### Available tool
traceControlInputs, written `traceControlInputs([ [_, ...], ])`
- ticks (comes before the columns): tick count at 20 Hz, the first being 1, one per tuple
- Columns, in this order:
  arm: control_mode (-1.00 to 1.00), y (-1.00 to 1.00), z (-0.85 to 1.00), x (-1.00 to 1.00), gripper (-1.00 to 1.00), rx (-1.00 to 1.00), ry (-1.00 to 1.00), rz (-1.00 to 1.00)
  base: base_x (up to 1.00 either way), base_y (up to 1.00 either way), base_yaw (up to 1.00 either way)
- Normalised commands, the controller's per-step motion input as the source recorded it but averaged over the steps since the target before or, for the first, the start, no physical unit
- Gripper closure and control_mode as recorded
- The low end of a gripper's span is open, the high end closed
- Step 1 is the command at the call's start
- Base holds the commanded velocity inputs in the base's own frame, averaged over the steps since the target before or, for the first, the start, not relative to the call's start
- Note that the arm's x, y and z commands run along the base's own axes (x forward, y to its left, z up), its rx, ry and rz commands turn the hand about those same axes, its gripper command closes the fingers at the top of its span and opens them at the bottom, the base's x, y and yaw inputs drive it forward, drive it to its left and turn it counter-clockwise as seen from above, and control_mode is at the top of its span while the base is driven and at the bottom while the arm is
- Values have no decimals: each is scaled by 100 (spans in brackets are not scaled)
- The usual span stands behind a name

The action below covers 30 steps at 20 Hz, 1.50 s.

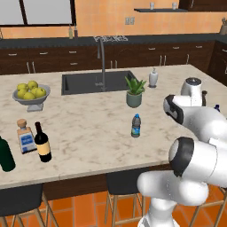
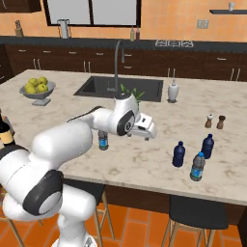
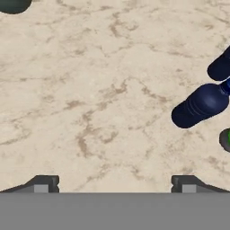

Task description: Move the plastic bottles in the middle to the plastics group, and the glass bottles in the middle to the glass group.

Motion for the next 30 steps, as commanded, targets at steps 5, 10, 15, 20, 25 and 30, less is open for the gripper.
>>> traceControlInputs([
  [5,-100,85,23,0,-100,0,0,2,0,0,0],
  [10,-100,78,20,3,-100,0,0,3,0,0,0],
  [15,-100,63,11,33,-100,2,3,3,0,0,0],
  [20,-100,41,16,36,-100,19,11,7,0,0,0],
  [25,-100,26,1,53,-100,16,20,2,0,0,0],
  [30,-100,20,-9,59,-100,5,24,1,0,0,0],
])
